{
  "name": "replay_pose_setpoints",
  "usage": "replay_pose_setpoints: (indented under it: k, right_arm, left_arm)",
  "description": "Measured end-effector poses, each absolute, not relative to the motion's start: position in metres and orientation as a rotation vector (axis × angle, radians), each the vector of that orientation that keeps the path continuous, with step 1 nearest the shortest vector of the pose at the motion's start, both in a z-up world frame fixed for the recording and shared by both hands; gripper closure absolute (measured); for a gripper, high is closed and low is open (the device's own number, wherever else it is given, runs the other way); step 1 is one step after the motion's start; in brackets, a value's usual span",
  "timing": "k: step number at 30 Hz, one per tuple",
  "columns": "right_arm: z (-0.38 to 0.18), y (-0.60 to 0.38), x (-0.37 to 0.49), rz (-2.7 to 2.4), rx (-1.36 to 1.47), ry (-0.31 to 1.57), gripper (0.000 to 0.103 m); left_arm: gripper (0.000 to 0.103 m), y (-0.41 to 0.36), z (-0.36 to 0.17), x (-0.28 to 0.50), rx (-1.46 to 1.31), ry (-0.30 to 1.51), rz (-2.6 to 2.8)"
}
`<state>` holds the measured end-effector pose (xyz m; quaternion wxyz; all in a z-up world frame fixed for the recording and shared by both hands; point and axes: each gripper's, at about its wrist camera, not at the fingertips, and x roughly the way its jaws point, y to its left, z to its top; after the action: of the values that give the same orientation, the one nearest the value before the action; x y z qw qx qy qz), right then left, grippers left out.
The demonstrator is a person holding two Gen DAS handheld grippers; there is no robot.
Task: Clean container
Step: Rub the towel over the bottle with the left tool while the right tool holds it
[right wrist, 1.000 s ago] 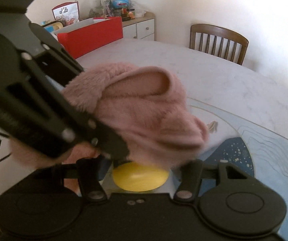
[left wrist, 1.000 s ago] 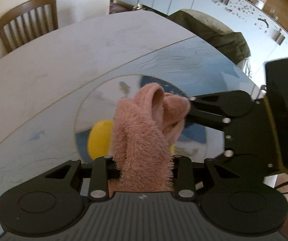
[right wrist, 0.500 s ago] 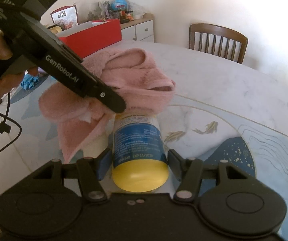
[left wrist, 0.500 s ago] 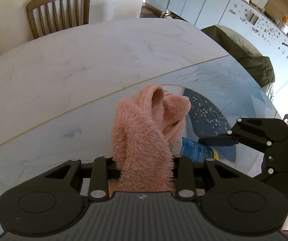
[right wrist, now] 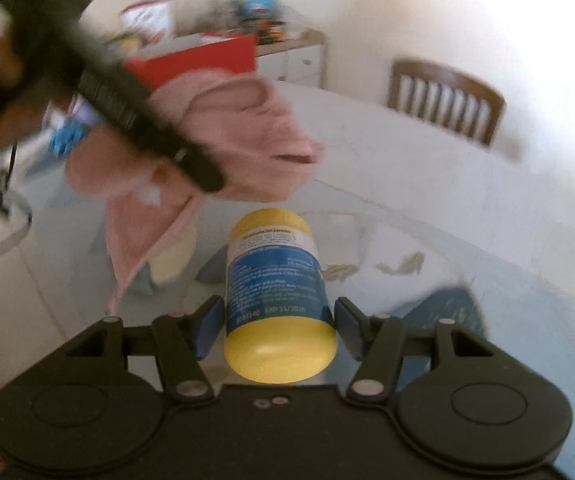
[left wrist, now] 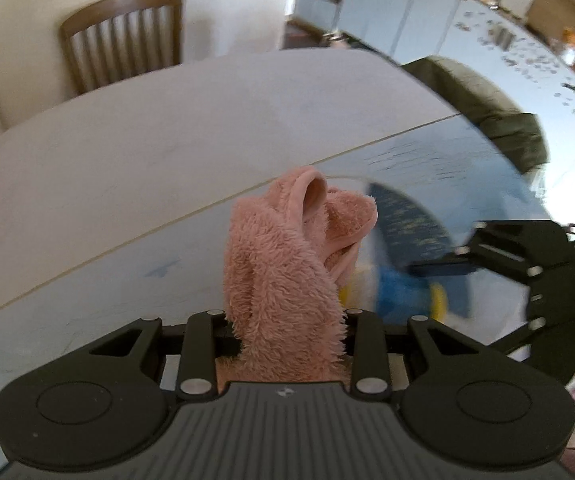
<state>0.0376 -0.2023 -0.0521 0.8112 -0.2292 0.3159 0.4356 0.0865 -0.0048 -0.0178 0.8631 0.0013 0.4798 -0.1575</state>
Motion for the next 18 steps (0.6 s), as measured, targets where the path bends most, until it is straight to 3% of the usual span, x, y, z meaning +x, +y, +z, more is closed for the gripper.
replay_pose_setpoints:
  k: [10, 18]
  right_arm:
    - [-0.054, -0.197, 0.03, 0.974, -0.572, 0.649, 0.044]
    - [-0.053, -0.201, 0.035, 0.98, -0.543, 0.656, 0.045]
  left_arm:
    - [0.071, -0.07, -0.026, 0.084, 0.025, 1.084, -0.578]
    - [0.072, -0.056, -0.039, 0.099, -0.012, 1.09, -0.5]
